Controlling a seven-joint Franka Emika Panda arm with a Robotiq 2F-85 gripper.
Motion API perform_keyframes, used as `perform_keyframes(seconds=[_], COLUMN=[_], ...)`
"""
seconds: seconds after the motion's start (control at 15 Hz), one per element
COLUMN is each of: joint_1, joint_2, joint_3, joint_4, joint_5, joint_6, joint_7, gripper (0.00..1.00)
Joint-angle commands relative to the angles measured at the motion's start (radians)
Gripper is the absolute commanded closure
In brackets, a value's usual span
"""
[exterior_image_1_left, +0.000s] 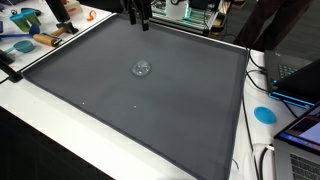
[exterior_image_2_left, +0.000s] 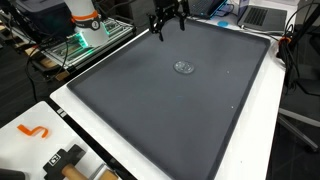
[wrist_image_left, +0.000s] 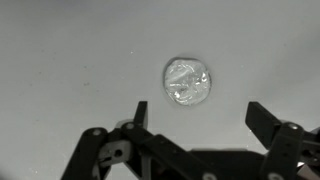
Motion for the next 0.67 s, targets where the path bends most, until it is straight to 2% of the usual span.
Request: perform_keyframes(seconds=[0.0, 0.6], joint_1=[0.008, 0.034], joint_2=[-0.040, -0.048], joint_3=[0.012, 0.043], joint_4=[-0.013, 0.062], joint_5=[-0.064, -0.167], joint_6=[-0.050, -0.190], joint_7=[-0.037, -0.134], gripper=[0.00, 0.00])
